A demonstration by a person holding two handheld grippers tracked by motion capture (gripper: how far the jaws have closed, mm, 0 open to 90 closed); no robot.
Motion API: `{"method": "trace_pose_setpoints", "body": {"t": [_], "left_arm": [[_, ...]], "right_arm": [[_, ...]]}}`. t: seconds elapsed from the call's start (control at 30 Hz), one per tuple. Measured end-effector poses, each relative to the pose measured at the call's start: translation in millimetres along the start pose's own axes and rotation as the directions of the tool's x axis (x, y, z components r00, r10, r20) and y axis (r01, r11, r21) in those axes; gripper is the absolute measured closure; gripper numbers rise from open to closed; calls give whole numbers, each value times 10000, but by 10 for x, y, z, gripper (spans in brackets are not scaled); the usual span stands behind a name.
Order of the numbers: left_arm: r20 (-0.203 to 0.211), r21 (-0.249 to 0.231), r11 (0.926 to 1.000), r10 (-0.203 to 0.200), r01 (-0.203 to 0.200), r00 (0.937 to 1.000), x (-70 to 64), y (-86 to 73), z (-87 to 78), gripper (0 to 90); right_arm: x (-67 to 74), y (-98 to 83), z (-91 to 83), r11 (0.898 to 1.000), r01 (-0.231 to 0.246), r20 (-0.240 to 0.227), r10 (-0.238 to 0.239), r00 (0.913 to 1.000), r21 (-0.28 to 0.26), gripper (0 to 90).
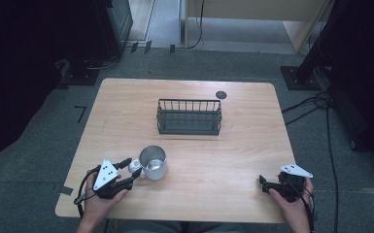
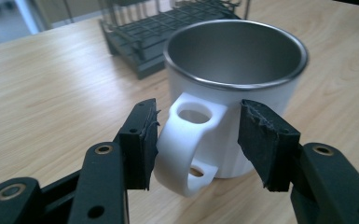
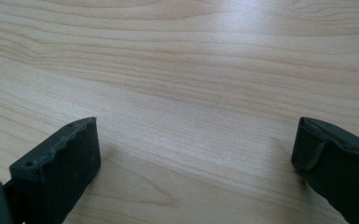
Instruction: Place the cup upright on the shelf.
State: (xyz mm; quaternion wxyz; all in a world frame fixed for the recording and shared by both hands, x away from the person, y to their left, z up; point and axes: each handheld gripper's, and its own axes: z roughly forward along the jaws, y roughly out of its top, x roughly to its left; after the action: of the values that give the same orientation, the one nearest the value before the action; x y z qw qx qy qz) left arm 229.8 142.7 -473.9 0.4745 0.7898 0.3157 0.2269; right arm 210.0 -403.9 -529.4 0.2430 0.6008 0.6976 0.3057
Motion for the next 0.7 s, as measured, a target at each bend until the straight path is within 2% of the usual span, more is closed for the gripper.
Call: {"method": "trace_pose_setpoints", "body": {"t": [0.07, 0.13, 0.2, 0.3, 0.37, 0.43, 0.47, 0.6, 0.7], "left_arm": [[123, 166, 9997, 179, -181, 9998, -30, 15, 33, 485], [296, 310, 9994, 127, -136, 9995, -27, 24, 58, 496], [430, 700, 9973, 199, -229, 9989, -37, 31, 105, 527], [486, 964, 9949, 260, -306, 9985, -39, 46, 133, 631], [573, 939, 9948, 344, -397, 9978, -42, 63, 141, 656], [574, 871, 9954, 342, -392, 9978, -47, 74, 143, 721], [600, 702, 9971, 239, -281, 9979, -42, 97, 150, 723], [461, 659, 9969, 408, -438, 9981, -40, 156, 189, 726], [403, 631, 9972, 378, -403, 9985, -38, 181, 203, 726]], "right_arm": [[0, 0, 0, 10000, 0, -2, 0, 10000, -1, 6], [0, 0, 0, 10000, -1, -4, 1, 10000, 1, 6], [0, 0, 0, 10000, 1, -4, -1, 10000, 1, 6], [0, 0, 0, 10000, 4, -4, -4, 10000, 1, 6], [0, 0, 0, 10000, -3, -3, 3, 10000, 2, 6], [0, 0, 0, 10000, 1, -3, -1, 10000, 0, 6], [0, 0, 0, 10000, 2, -7, -2, 10000, 2, 6], [0, 0, 0, 10000, 2, -8, -2, 10000, 0, 6], [0, 0, 0, 10000, -1, -4, 1, 10000, -1, 6]]}}
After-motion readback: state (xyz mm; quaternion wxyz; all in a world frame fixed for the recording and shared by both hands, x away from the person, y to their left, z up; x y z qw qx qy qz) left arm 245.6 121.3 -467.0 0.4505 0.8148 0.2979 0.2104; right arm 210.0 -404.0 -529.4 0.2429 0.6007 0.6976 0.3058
